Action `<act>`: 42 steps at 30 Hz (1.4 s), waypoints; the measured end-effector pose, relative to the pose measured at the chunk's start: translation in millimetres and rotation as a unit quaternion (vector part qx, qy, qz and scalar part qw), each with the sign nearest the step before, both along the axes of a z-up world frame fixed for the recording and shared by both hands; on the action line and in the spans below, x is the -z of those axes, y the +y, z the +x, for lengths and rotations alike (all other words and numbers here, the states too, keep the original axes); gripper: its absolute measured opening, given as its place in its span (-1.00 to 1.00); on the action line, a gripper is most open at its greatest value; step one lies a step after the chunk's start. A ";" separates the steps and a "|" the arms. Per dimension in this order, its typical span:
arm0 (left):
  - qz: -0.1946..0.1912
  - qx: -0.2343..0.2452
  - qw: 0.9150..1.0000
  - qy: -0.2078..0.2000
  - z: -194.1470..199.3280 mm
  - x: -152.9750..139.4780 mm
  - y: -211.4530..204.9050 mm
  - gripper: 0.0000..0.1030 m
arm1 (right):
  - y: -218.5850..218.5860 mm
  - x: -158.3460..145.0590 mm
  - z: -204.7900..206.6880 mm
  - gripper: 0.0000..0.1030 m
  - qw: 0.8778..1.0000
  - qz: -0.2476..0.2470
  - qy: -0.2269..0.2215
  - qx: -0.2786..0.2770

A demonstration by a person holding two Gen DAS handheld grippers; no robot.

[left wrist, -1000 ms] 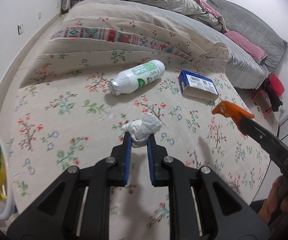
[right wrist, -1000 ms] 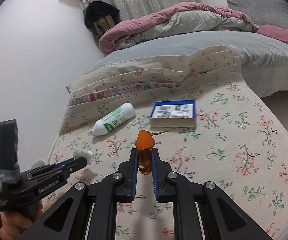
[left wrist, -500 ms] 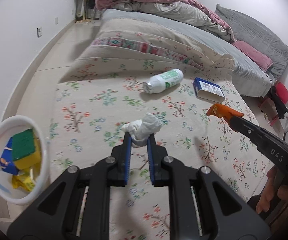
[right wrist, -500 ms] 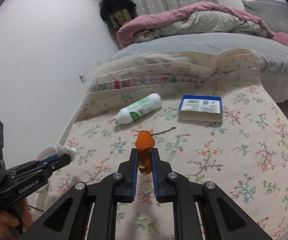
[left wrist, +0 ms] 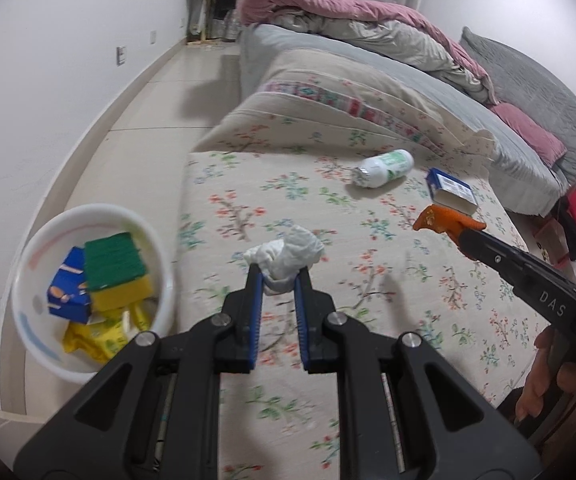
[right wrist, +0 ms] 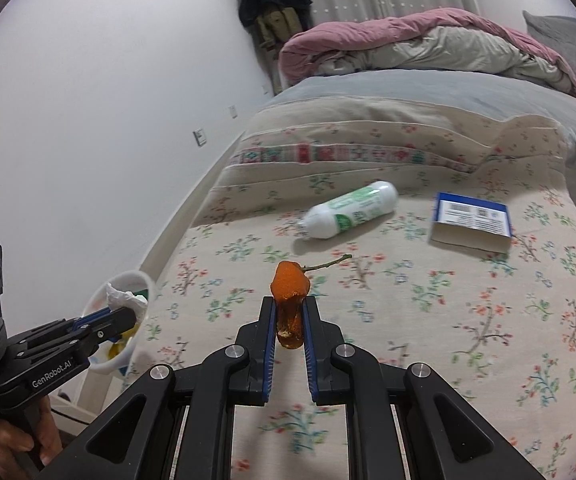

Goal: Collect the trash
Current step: 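Carry the tissue and orange item over the white bin with both tools, then open the left tool over the bin while the right tool drops the orange item in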

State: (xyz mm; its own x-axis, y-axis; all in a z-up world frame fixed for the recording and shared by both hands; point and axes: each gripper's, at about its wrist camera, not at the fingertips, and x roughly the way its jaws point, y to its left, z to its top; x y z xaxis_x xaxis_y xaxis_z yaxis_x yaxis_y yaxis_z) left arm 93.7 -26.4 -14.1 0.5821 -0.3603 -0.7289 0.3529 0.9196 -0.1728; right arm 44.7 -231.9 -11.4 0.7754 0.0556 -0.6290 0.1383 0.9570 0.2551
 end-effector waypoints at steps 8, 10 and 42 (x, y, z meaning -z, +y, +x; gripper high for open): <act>0.012 -0.048 0.999 -0.011 2.3 0.4 48.5 -0.67 | 36.8 2.1 19.0 -0.74 0.999 -0.003 0.004 -0.038; 0.012 -0.060 0.998 -0.010 3.6 1.2 61.5 -0.67 | 46.7 2.5 23.7 -0.74 0.999 -0.004 0.005 -0.047; 0.052 -0.200 0.977 0.058 13.2 29.7 181.3 0.57 | 174.0 28.6 75.8 -0.74 0.984 -0.002 0.038 -0.174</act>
